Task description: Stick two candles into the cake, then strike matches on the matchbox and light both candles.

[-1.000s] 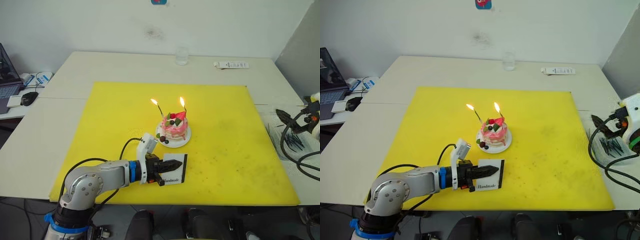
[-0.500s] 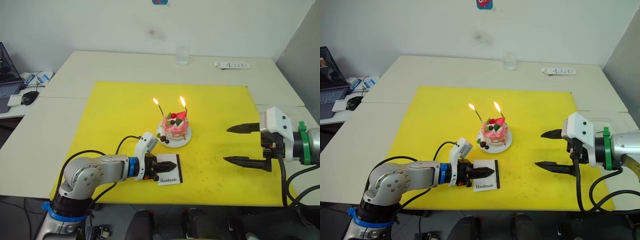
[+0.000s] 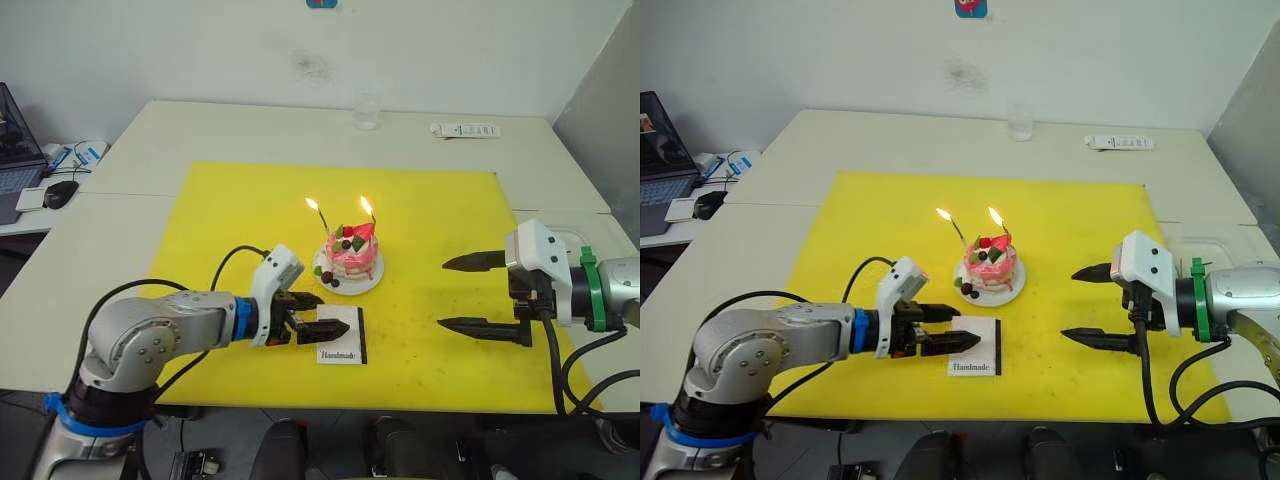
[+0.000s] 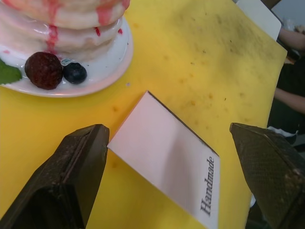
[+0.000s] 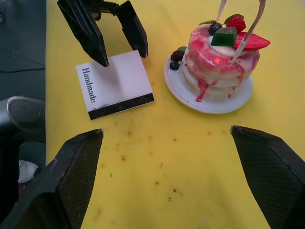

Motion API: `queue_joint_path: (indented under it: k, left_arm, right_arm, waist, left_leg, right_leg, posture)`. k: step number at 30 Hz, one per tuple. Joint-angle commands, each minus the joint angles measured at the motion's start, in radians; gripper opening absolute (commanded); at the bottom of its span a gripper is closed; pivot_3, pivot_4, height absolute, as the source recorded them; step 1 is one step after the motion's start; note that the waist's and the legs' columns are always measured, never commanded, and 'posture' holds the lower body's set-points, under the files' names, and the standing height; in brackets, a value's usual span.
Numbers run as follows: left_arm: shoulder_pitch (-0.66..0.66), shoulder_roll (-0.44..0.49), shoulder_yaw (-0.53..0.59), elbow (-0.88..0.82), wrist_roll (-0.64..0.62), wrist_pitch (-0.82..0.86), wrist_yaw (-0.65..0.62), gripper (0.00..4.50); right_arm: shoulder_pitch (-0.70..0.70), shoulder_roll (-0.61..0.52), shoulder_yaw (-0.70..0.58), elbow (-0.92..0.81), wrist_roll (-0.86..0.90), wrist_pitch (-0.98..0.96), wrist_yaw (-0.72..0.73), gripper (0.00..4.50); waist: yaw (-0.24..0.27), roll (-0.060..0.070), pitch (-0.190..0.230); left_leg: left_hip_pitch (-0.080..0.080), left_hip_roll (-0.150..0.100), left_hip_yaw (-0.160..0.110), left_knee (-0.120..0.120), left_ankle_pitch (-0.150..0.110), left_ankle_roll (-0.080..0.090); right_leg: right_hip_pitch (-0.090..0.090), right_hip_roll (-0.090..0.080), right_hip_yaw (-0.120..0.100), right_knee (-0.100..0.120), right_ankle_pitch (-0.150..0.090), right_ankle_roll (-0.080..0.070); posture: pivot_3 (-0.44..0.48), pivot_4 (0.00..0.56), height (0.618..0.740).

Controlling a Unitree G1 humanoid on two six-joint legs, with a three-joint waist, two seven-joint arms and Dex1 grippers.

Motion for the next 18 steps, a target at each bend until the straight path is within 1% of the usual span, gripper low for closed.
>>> queue_joint_path:
  k: [1, 5, 7, 9, 13, 16, 18]
  left_arm:
    - [0.015, 0.074, 0.054, -0.047, 0.034, -0.070, -0.088, 4.49]
    - [0.102, 0.280, 0.119, -0.020, 0.187, -0.259, -0.282, 4.49]
    - [0.153, 0.328, 0.151, 0.010, 0.274, -0.375, -0.323, 4.49]
    - [0.199, 0.345, 0.181, 0.049, 0.373, -0.499, -0.338, 4.49]
    - [0.304, 0.347, 0.306, 0.099, 0.452, -0.650, -0.399, 4.49]
    - [0.356, 0.338, 0.371, 0.114, 0.480, -0.709, -0.429, 4.49]
    - [0.374, 0.327, 0.420, 0.122, 0.466, -0.710, -0.441, 4.49]
  right_arm:
    - [0.009, -0.007, -0.036, -0.021, -0.008, -0.028, -0.016, 4.50]
    - [0.056, -0.015, -0.098, 0.010, -0.065, -0.099, -0.026, 4.50]
    - [0.076, -0.019, -0.124, 0.036, -0.100, -0.151, -0.018, 4.50]
    - [0.087, -0.023, -0.160, 0.065, -0.116, -0.185, -0.007, 4.50]
    - [0.095, -0.070, -0.247, 0.132, -0.119, -0.213, 0.056, 4.50]
    - [0.092, -0.111, -0.290, 0.174, -0.085, -0.205, 0.124, 4.50]
    - [0.080, -0.129, -0.304, 0.202, -0.071, -0.208, 0.159, 4.50]
  waist:
    - [0.000, 0.000, 0.000]
    - [-0.001, 0.000, 0.000]
    - [0.001, 0.001, 0.001]
    - [0.003, 0.001, 0.001]
    - [0.003, 0.001, 0.001]
    - [0.003, 0.001, 0.001]
    - [0.003, 0.001, 0.001]
  left_leg:
    - [0.000, 0.000, 0.000, 0.000, 0.000, 0.000]
    - [0.000, 0.001, 0.000, 0.000, 0.000, 0.000]
    - [0.000, 0.001, 0.000, -0.001, 0.000, 0.000]
    - [0.000, 0.001, 0.000, -0.001, 0.000, 0.000]
    - [0.000, 0.001, 0.002, -0.001, 0.000, 0.000]
    - [0.000, 0.001, 0.002, -0.001, 0.000, 0.000]
    - [0.000, 0.001, 0.002, -0.002, 0.000, 0.000]
  right_leg:
    - [0.000, 0.000, 0.000, 0.000, 0.000, 0.000]
    - [-0.001, 0.000, 0.000, 0.000, 0.000, -0.001]
    - [-0.001, -0.002, 0.000, 0.000, -0.001, -0.002]
    - [-0.001, -0.003, -0.001, 0.000, -0.001, -0.002]
    - [-0.001, -0.005, 0.000, 0.000, -0.001, -0.003]
    - [-0.001, -0.006, 0.000, -0.001, -0.002, -0.003]
    - [-0.001, -0.006, -0.001, -0.001, -0.002, -0.003]
  posture:
    - [0.000, 0.150, 0.740]
    - [0.000, 0.150, 0.740]
    - [0.000, 0.150, 0.740]
    - [0.000, 0.150, 0.740]
    - [0.000, 0.150, 0.740]
    - [0.000, 0.150, 0.740]
    - [0.000, 0.150, 0.740]
